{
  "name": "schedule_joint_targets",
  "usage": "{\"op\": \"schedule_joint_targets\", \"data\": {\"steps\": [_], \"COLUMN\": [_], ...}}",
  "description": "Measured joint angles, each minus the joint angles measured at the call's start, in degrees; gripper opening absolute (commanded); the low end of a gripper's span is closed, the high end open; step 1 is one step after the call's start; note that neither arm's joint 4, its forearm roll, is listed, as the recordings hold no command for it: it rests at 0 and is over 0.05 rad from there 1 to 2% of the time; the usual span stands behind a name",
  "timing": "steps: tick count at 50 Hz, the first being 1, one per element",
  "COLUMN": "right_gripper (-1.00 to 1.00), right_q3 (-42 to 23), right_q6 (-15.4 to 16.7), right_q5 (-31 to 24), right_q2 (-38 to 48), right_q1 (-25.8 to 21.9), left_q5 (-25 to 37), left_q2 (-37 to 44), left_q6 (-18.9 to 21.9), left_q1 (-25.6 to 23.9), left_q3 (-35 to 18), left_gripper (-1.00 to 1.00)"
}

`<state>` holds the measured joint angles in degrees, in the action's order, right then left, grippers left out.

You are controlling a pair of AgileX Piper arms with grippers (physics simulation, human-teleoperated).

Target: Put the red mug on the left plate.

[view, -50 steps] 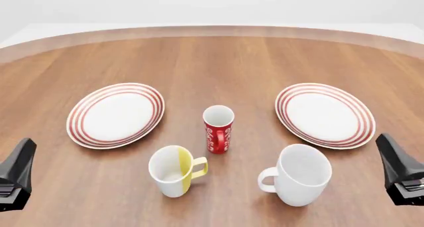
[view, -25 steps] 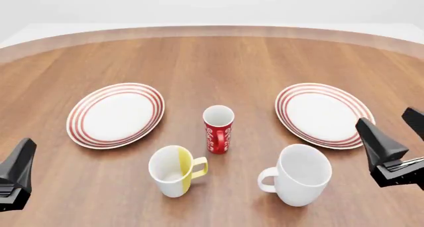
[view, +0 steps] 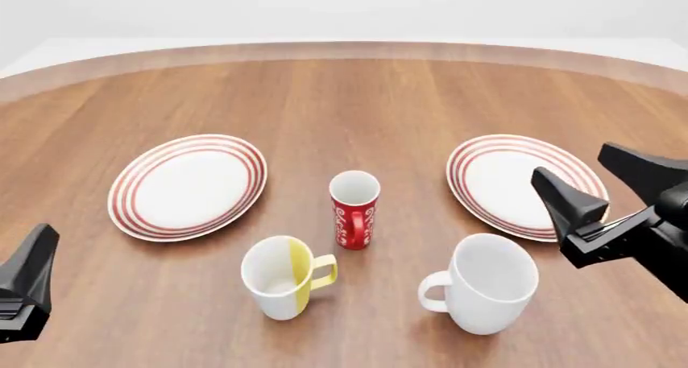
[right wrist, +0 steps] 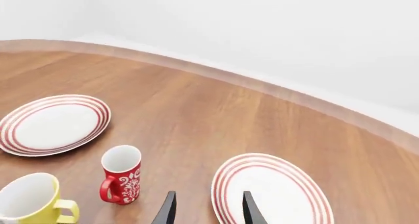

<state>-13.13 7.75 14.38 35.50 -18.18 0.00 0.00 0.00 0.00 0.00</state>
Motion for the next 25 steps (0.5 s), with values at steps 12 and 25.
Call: {"op": "schedule_joint_targets", "data": {"steps": [12, 25], "right_gripper": [1.0, 1.0], "right_q3": [-4.1, -8.3], "right_q6": [0.5, 0.7], "right_q5": [-1.5, -3.6], "right_q2": [5.3, 10.1], "right_q1": [-2.6, -6.1], "left_q5": [0.0, 0.0], "left_q2": [0.0, 0.0], "left_q6": [0.0, 0.0], "left_q1": [0.0, 0.0], "left_q3": [0.0, 0.0], "left_gripper": [1.0, 1.0]}}
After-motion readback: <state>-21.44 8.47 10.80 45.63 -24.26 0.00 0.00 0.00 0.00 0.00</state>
